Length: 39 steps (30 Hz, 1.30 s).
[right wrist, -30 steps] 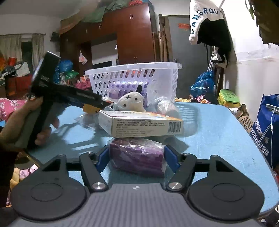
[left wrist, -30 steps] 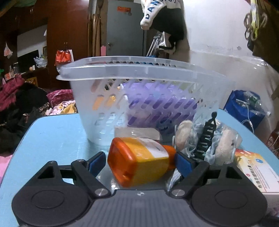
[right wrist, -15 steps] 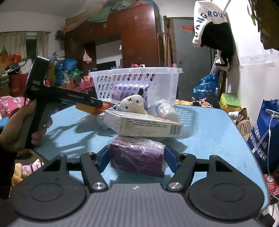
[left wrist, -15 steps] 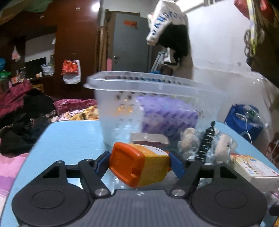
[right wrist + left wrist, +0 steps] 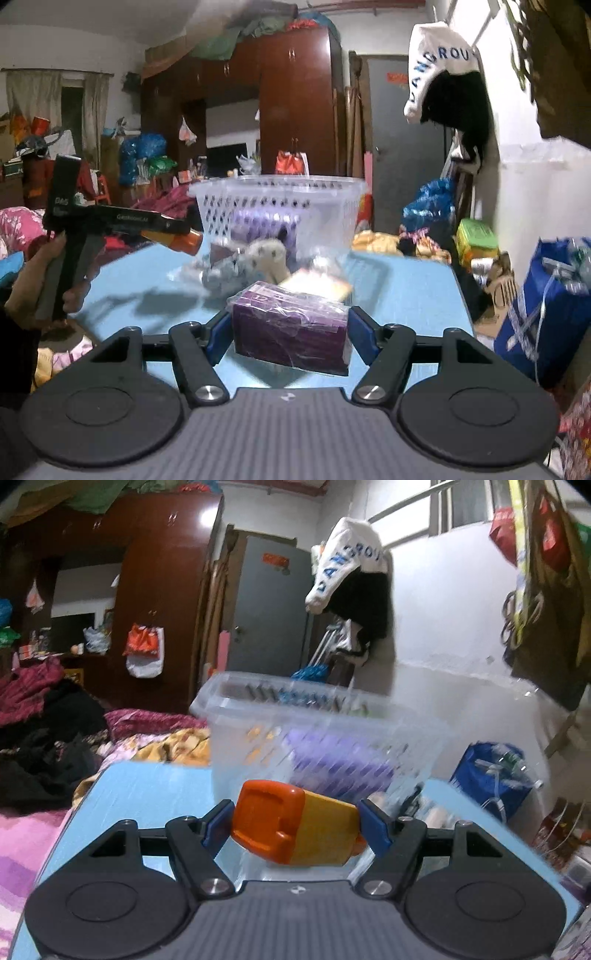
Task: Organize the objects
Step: 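Carry both items over the white basket and open both grippers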
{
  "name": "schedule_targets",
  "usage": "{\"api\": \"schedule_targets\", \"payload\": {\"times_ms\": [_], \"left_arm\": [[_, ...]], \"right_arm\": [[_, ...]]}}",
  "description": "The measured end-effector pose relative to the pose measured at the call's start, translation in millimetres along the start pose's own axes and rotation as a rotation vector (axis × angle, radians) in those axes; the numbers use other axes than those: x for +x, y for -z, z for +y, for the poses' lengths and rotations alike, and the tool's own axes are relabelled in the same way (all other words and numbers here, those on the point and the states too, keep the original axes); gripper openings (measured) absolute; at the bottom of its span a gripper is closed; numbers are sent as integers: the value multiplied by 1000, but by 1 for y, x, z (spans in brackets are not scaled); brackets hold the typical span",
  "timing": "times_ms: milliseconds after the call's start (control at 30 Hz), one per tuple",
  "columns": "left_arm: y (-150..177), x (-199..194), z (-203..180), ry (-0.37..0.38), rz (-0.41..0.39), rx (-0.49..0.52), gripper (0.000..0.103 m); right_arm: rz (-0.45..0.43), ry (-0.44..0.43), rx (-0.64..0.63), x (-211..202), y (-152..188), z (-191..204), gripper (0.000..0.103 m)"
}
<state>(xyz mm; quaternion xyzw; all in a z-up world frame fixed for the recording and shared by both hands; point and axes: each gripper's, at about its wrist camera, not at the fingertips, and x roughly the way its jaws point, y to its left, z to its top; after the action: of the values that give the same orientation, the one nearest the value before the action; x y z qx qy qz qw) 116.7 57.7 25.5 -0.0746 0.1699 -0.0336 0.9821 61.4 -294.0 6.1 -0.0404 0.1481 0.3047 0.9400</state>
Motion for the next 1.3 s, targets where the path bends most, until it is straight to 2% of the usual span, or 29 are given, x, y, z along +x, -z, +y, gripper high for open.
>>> {"api": "schedule_targets", "payload": {"times_ms": [100, 233, 333, 467, 567, 667, 867, 900, 933, 967, 1033, 1200, 1300], "left_arm": [[-30, 3, -6, 26, -28, -4, 75], [-78, 22, -14, 2, -66, 5, 75], [-106, 50, -20, -14, -38, 15, 75], [-123, 89, -19, -59, 22, 27, 75], [-127, 109, -15, -70, 68, 28, 75], [-125, 120, -12, -102, 99, 38, 75], [-116, 131, 2, -94, 130, -7, 76], [-115, 130, 5, -91, 124, -9, 83], [-113, 129, 5, -89, 116, -14, 88], [-113, 125, 6, -82, 104, -15, 94], [-110, 112, 7, -67, 70, -9, 95], [-94, 62, 3, -79, -25, 46, 96], [-73, 36, 7, -68, -26, 52, 97]], "right_arm": [[-53, 7, 14, 19, -29, -3, 68], [-100, 33, 2, 64, -87, -2, 68], [-116, 92, -29, 105, -128, 0, 68], [-38, 131, -20, 168, -158, -6, 68], [34, 173, -32, 203, -158, -9, 68], [84, 177, -11, 222, -154, -15, 68], [119, 136, 11, 226, -152, -22, 69], [112, 131, 14, 225, -152, -22, 70], [105, 123, 19, 224, -152, -21, 75], [102, 114, 26, 222, -151, -21, 88], [78, 108, 29, 214, -150, -21, 96], [-7, 77, 42, 174, -145, -28, 102], [-55, 44, 47, 144, -133, -37, 103]]}}
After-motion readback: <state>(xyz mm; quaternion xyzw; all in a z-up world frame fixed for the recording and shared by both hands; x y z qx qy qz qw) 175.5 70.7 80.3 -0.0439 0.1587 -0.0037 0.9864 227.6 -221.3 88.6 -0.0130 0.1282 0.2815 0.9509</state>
